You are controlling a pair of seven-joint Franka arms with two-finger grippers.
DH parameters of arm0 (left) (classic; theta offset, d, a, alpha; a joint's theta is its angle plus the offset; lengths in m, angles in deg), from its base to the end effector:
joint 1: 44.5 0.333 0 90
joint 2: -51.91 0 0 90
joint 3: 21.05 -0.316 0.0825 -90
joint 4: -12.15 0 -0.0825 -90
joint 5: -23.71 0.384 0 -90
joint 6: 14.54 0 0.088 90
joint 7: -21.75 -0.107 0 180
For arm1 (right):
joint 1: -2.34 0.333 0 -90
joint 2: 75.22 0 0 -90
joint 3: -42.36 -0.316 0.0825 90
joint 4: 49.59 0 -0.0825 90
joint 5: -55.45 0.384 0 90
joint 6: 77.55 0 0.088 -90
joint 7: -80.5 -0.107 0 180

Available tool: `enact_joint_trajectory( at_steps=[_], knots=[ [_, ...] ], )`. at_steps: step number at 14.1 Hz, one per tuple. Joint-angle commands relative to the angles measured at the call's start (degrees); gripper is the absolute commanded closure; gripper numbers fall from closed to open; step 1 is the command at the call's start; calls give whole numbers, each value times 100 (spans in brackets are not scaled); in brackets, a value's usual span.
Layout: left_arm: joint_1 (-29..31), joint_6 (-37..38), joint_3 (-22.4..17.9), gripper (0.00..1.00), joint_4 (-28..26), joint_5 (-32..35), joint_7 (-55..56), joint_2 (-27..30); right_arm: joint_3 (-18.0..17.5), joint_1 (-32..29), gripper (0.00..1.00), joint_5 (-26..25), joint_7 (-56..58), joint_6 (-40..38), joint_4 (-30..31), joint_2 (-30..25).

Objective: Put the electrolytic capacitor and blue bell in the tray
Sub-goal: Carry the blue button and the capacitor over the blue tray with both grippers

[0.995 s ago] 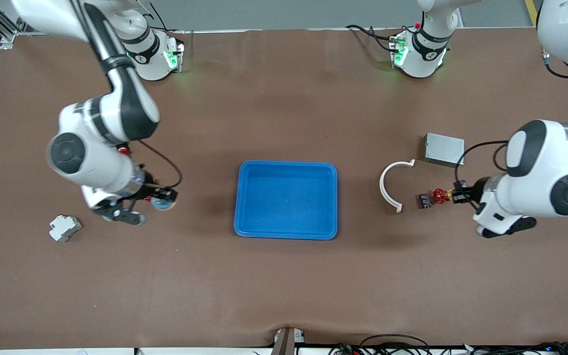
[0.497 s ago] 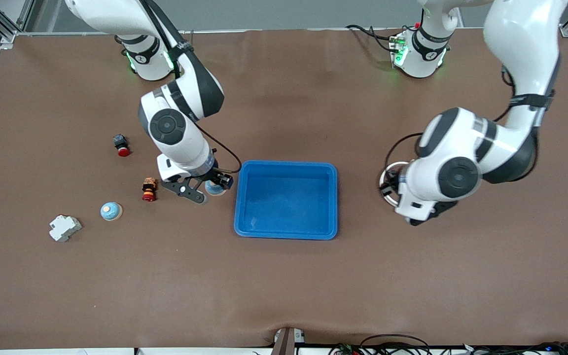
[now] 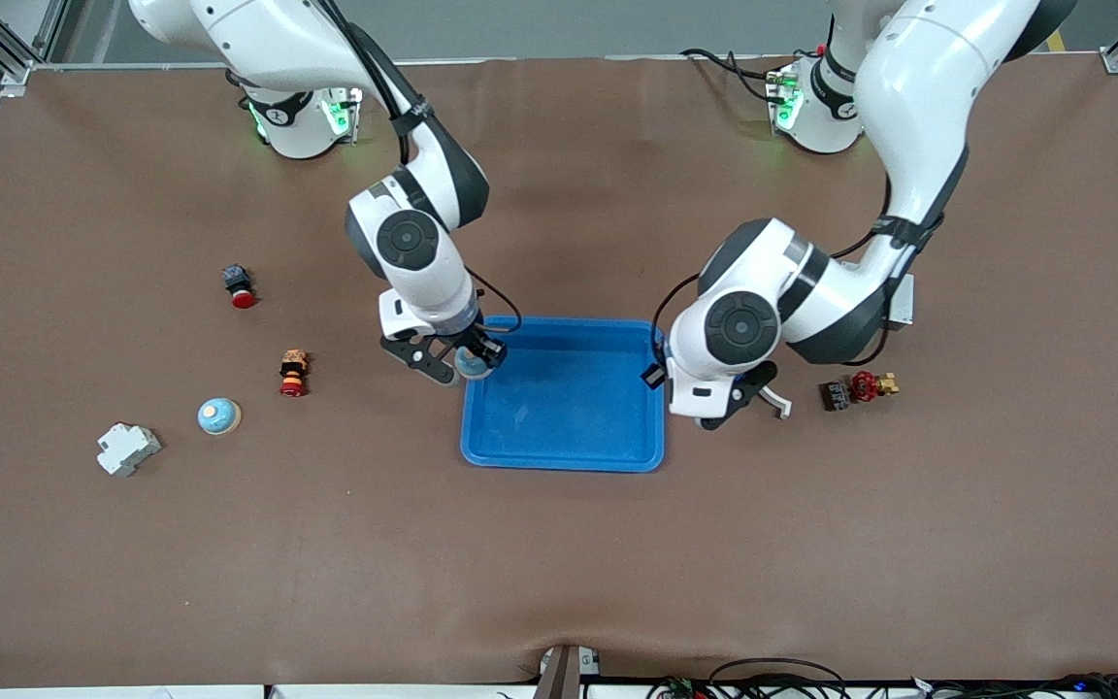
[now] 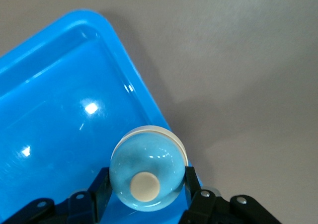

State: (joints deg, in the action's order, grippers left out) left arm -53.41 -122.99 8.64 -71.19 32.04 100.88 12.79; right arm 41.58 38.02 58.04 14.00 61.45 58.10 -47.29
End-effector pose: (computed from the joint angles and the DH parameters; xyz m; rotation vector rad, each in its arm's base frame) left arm 0.5860 -0.3729 0.3098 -2.8848 -1.0913 0.3788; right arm 0.5170 0.3816 0.2552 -2.9531 0.8481 -0.0119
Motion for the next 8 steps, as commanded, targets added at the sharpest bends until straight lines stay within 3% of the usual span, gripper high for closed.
enact_joint_trajectory(
  at_steps=[1,8],
  knots=[
    [-111,-307,-43,100,134,20,443,-192,60,62,100,-57,-257,4,-300,326],
    [-681,-396,-297,100,116,275,1157,-772,60,212,100,13,-811,-22,-986,915]
  ],
)
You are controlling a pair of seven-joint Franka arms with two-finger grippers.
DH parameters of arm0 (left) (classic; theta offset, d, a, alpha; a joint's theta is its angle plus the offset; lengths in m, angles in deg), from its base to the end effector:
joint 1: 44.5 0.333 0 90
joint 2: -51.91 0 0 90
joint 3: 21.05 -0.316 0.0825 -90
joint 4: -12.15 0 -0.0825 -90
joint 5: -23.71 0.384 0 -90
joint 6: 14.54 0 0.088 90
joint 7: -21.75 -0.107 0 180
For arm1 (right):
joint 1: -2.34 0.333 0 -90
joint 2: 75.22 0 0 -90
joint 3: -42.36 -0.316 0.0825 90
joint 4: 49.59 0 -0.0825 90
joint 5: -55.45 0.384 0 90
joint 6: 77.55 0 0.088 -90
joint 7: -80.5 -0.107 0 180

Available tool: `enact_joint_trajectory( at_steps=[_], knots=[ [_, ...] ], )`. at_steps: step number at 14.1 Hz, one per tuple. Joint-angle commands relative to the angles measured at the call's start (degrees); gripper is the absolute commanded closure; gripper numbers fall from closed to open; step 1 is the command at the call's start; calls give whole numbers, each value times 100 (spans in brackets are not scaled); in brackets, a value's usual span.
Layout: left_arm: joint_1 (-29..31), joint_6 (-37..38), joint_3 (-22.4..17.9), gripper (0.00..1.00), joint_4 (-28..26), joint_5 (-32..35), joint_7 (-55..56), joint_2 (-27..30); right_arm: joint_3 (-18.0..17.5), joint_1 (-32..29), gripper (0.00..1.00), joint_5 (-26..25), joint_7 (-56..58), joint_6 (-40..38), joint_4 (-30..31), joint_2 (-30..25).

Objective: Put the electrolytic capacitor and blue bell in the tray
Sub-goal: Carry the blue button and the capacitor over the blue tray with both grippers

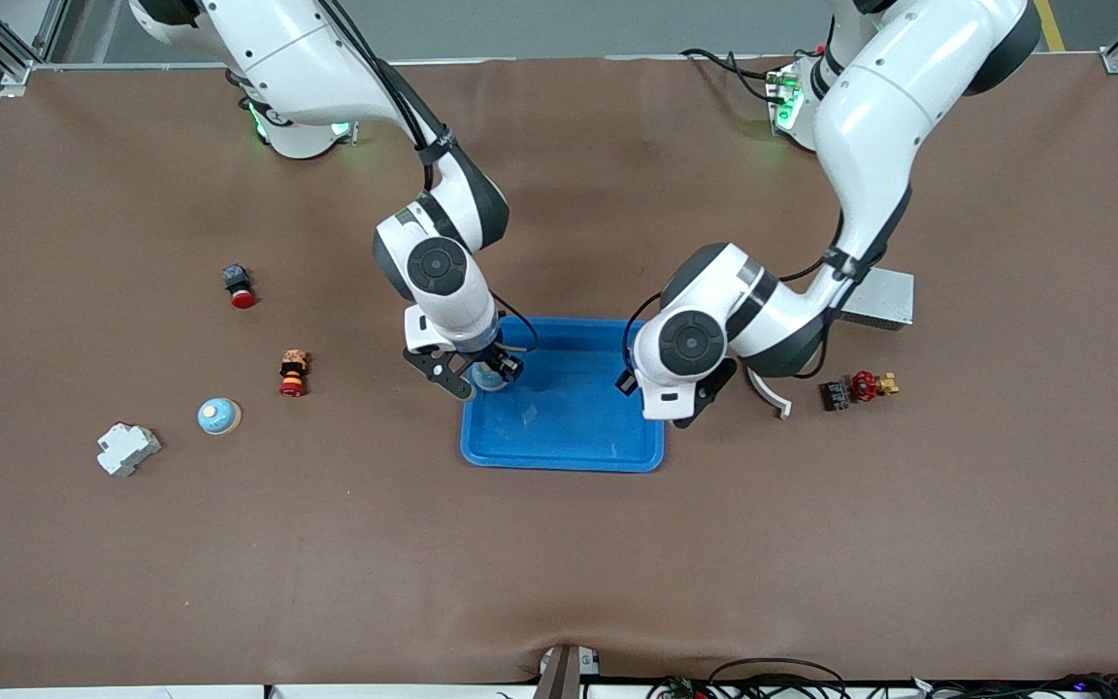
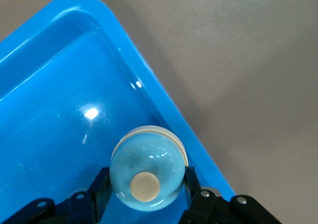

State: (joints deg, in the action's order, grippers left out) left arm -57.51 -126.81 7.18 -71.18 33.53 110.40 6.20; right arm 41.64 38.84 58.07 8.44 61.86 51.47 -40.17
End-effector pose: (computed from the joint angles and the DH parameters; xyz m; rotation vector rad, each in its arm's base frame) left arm 0.5669 -0.4039 0.2356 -2.7598 -1.2318 0.4126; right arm 0.5329 0.4040 0.2230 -2.9146 0.9730 -0.0037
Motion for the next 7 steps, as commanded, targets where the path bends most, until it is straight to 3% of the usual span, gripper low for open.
enact_joint_trajectory(
  at_steps=[1,7],
  knots=[
    [-386,-40,-256,100,115,126,232,-158,54,147,100,10,-282,-54,-341,229],
    [-554,-93,-424,100,115,126,355,-290,54,287,100,37,-326,-46,-368,326]
  ],
)
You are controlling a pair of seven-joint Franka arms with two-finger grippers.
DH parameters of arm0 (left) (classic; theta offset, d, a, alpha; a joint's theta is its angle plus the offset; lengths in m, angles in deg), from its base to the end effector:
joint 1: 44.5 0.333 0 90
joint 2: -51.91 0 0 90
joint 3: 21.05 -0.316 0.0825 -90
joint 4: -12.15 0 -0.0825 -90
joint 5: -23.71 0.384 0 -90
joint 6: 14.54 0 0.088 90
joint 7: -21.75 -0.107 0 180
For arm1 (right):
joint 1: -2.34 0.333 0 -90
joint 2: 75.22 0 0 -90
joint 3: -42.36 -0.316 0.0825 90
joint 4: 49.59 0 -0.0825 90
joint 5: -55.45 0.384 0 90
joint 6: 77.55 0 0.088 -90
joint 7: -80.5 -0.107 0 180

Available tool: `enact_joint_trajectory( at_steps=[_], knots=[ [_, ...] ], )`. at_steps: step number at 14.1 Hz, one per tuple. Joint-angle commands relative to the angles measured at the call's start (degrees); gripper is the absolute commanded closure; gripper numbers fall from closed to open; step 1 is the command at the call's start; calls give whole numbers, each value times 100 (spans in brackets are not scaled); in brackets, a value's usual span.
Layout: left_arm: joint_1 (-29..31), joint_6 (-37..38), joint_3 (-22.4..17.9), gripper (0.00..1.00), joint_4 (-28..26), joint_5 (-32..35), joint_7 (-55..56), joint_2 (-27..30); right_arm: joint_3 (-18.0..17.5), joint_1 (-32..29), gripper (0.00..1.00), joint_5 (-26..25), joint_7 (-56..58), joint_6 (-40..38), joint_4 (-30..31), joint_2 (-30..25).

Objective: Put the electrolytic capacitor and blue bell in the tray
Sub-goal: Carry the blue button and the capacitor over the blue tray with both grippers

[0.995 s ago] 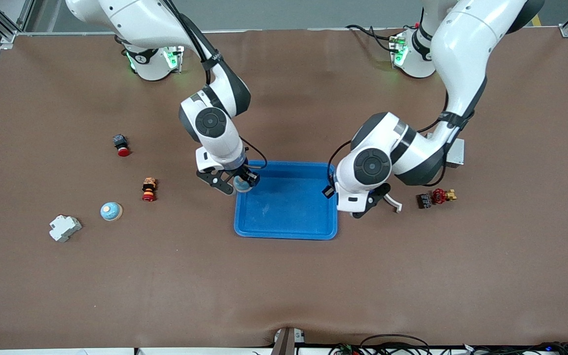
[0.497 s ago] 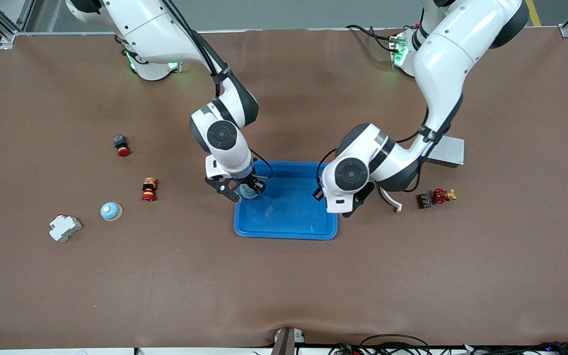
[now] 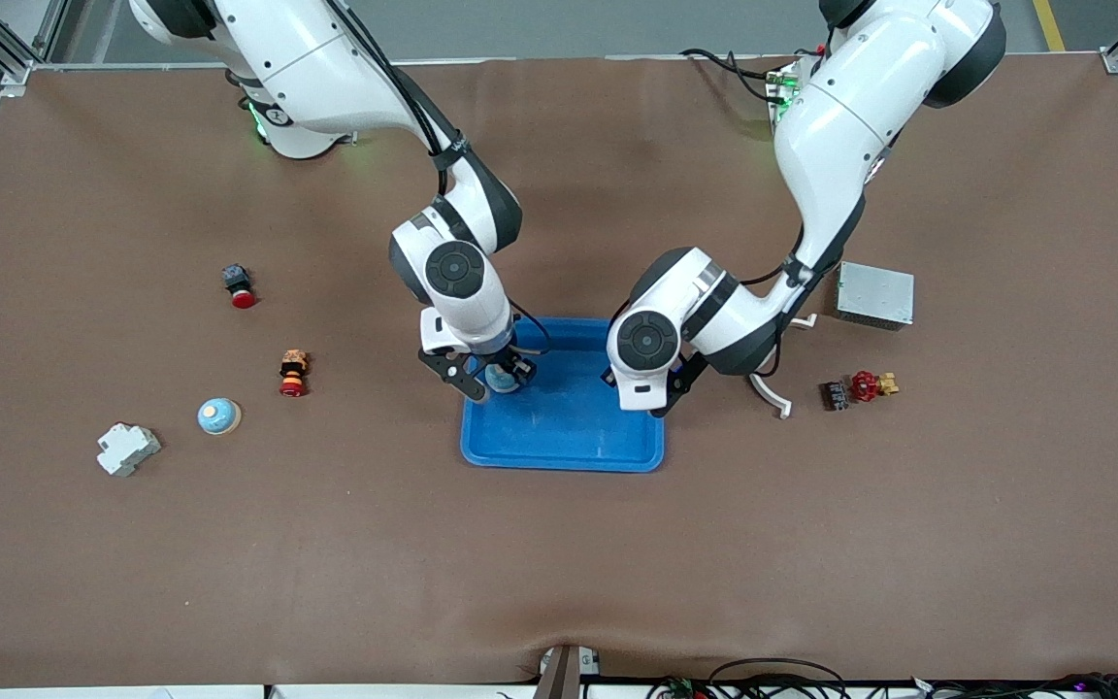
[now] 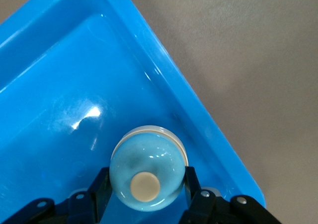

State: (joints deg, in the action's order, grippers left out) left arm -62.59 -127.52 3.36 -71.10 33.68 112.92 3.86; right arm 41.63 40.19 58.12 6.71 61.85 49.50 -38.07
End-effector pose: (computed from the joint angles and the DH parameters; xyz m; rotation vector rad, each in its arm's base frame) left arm 0.5479 -0.4220 0.1983 -2.6992 -1.2204 0.3855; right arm 0.5285 0.4207 0.2128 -2.9123 0.9843 0.0026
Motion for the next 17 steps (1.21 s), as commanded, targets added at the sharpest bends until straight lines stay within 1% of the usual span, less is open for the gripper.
enact_joint_trajectory(
  at_steps=[1,9,12,14,15,17],
  knots=[
    [-45,-92,-41,100,108,111,102,-74,55,179,100,23,-267,-44,-170,125],
    [-89,-286,-50,100,151,111,137,-240,55,267,100,23,-364,-44,-390,363],
    [-335,-348,-339,98,160,102,146,-241,55,267,100,14,-408,-35,-399,398],
    [-335,-348,-366,89,160,76,146,-223,55,276,100,5,-408,-26,-399,459],
    [-335,-348,-366,86,160,67,146,-214,55,276,100,5,-408,-26,-399,468],
    [-300,-348,-366,53,160,58,120,-188,55,285,100,-4,-408,-26,-399,486]
  ],
)
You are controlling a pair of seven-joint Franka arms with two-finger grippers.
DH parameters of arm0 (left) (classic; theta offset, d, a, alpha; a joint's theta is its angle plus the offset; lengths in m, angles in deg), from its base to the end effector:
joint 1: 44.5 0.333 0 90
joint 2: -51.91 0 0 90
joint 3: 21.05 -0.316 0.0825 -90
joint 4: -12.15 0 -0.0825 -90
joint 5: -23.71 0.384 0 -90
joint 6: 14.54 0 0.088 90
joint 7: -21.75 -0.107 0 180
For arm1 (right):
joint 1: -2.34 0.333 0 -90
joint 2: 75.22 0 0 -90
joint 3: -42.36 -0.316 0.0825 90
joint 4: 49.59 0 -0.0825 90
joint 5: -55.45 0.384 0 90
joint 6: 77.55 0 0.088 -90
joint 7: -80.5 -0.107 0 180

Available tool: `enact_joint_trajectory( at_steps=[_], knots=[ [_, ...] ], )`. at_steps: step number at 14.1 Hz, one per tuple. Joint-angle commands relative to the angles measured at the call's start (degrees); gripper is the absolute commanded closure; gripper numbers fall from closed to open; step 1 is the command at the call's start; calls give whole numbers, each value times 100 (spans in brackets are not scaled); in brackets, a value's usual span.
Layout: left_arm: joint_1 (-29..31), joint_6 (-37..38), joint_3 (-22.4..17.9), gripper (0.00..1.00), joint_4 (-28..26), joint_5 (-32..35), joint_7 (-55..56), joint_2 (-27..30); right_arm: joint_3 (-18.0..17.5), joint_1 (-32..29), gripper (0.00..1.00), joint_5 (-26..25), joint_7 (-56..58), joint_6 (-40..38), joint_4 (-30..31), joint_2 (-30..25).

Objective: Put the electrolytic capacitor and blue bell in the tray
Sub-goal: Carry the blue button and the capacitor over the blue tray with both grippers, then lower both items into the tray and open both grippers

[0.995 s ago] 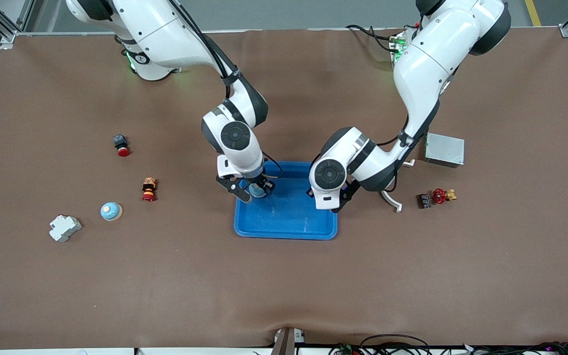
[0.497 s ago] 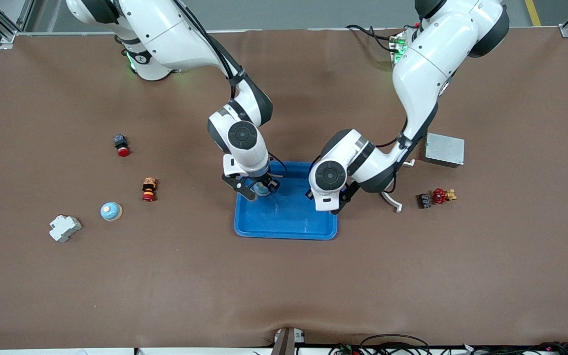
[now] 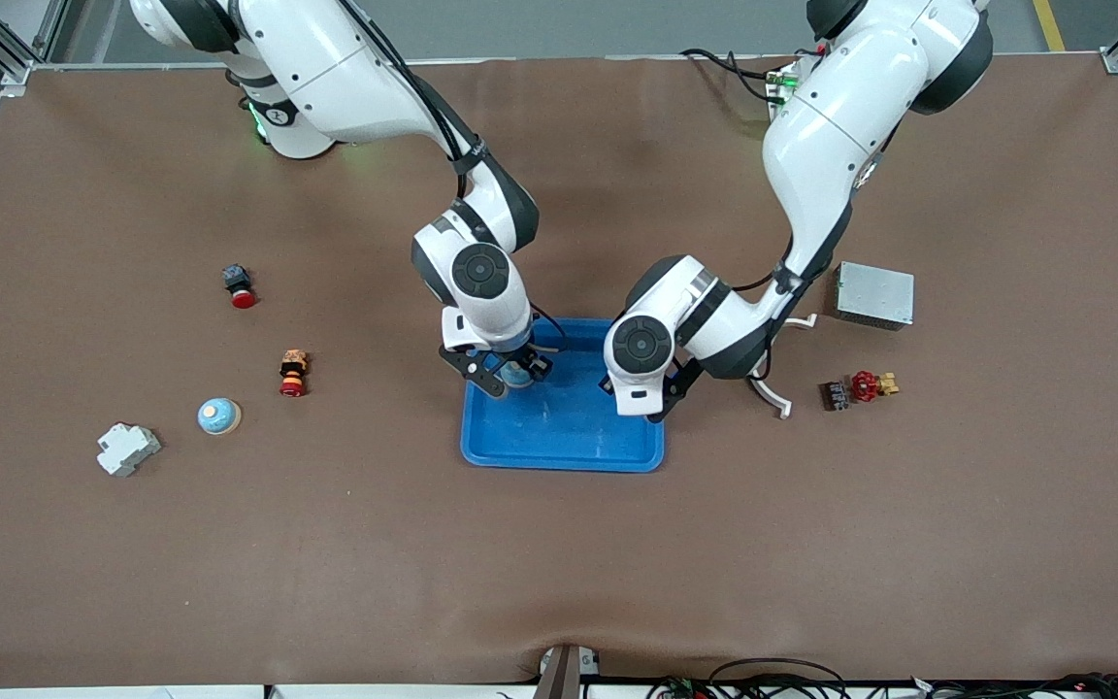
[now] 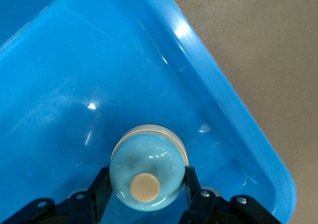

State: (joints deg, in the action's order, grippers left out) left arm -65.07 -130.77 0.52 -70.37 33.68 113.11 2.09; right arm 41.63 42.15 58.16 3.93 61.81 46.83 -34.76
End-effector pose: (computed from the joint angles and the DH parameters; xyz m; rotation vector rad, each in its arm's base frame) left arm 0.5507 -0.4265 0.1781 -2.7124 -1.2368 0.3382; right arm 0.5196 0.4434 0.1929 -2.9138 1.0100 0.0176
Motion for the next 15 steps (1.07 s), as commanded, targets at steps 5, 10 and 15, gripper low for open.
enact_joint_trajectory(
  at_steps=[5,10,15],
  knots=[
    [44,257,-83,0,114,32,84,366,64,211,0,-77,-121,-32,-194,191],
    [536,1591,-12,0,96,-151,-1852,1394,64,141,0,-95,141,-504,-649,147],
    [1476,2815,-12,0,-61,-460,-4516,2369,99,-183,0,-104,1439,-2271,-1424,-37]
  ],
)
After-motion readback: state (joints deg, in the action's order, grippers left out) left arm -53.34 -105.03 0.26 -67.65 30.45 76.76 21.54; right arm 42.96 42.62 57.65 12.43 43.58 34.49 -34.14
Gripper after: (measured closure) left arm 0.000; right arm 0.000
